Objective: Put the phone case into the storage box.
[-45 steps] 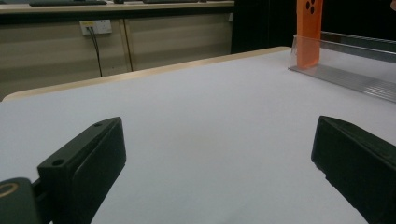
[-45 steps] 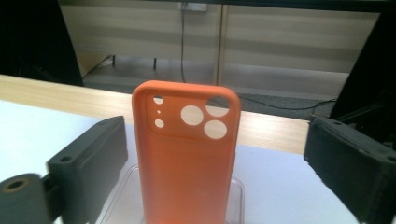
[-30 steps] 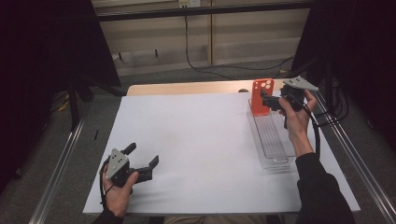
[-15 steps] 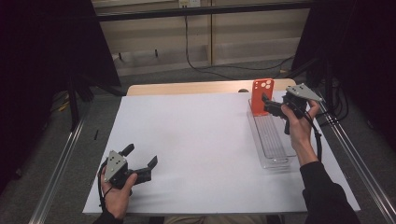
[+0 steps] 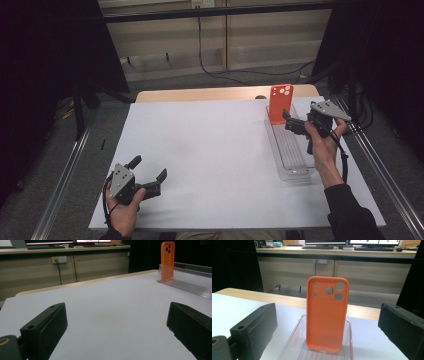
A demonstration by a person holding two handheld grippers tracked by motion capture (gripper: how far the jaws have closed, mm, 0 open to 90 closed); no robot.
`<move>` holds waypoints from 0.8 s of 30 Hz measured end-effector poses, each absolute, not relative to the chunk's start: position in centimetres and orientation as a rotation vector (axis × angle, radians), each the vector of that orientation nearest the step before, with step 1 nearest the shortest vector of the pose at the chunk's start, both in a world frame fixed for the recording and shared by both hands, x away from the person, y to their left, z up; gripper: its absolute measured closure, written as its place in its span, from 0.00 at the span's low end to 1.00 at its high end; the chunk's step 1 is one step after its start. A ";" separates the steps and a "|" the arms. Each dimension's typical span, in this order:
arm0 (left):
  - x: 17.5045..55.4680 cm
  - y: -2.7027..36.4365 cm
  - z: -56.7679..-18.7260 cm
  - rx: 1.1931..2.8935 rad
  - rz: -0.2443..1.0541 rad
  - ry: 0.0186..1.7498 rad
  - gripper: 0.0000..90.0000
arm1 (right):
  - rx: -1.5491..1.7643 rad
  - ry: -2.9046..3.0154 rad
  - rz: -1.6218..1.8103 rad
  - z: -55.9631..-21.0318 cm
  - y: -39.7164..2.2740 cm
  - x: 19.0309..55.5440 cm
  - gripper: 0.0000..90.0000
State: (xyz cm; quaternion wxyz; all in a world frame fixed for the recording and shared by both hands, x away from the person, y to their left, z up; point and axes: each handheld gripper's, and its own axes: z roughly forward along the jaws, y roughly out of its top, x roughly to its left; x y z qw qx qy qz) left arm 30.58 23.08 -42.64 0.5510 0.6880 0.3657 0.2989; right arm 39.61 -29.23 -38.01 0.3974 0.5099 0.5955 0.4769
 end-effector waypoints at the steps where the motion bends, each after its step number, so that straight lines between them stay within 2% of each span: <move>1: 30.5 23.1 -42.6 1.625 0.708 0.868 0.03 | 1.292 1.513 1.206 -38.1 -29.2 39.4 0.02; 24: 29.8 23.9 -42.5 1.598 0.711 0.898 0.03 | 1.225 1.504 1.233 -38.0 -29.1 34.6 0.01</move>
